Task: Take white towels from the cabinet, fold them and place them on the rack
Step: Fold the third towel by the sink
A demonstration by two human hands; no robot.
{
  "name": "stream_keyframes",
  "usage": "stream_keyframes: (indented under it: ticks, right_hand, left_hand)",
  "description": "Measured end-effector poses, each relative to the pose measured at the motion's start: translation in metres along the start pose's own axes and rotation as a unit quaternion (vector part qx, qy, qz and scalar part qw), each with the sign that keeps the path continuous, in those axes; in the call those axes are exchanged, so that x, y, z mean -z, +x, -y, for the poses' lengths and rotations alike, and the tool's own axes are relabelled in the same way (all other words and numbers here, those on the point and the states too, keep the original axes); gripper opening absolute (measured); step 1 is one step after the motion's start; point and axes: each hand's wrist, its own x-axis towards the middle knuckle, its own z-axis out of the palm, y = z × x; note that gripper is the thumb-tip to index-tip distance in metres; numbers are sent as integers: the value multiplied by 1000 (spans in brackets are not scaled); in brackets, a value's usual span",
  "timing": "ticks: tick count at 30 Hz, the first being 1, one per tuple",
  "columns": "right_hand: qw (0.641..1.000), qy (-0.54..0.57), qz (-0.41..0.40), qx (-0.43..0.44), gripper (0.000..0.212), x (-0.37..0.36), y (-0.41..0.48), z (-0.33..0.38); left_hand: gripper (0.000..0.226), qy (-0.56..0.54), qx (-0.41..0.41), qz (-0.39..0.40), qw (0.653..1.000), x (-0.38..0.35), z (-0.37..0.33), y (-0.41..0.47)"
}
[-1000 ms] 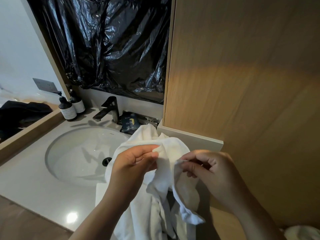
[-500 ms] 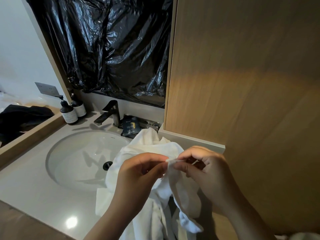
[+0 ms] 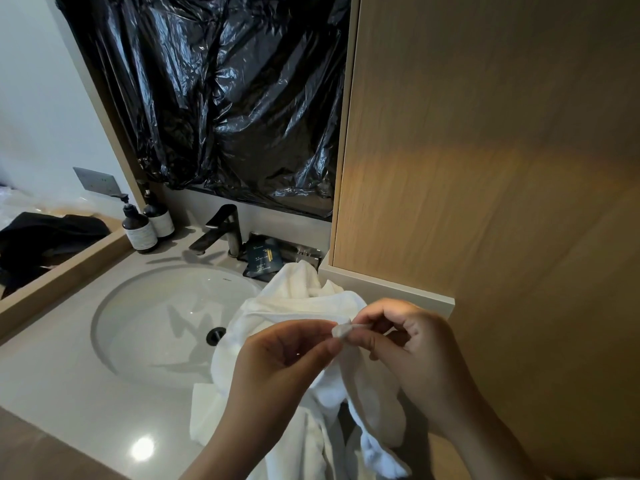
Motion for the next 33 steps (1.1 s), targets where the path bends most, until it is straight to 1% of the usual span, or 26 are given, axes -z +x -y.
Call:
stream_keyframes:
  ticks: [6,10,14,16,17,19,21,23,25,27,29,31,33]
  right_hand:
    - [1000,19,10,10,4,-1,0,-1]
    - [1000,-3,19,22,15,0,1,-6]
    - [997,-29,60,38,18,3,4,-9]
    - [996,-37,72,46,23,5,5,-8]
    - [995,-41,74,52,23,5,6,-7]
    - [994,-39,81,62,15,8,10,-4]
    - [995,-1,86,52,7,11,13,2]
    - [994,58,89,38,9,14,17,8]
    - [993,88,75,37,8,17,20,14]
    - [996,68,38,49,9,20,20,17]
    - [997,31,7,66,9,22,20,20]
    - [996,10,-7,87,10,24,19,21]
    - [995,6,-20,95,9,24,17,21]
  left_hand:
    - [14,38,-22,-14,999,-1,3,-1]
    - [20,56,-55,-12,997,-1,2,-2]
    - [23,66,-91,-17,994,2,-3,-3]
    - [22,74,-117,-11,990,4,-8,-2]
    - [21,82,-130,-7,988,6,-12,-1]
    - [18,92,-143,4,985,8,-19,4]
    - [23,79,-123,7,989,7,-28,10]
    - [24,65,-112,-4,992,4,-35,15]
    - [26,60,-115,-21,991,1,-40,19]
    - [26,54,-118,-23,991,-1,-44,22]
    - [20,13,-94,-12,995,-2,-47,24]
    - [16,-38,-58,14,998,-4,-50,24]
    - [14,-49,-37,45,997,-5,-51,22]
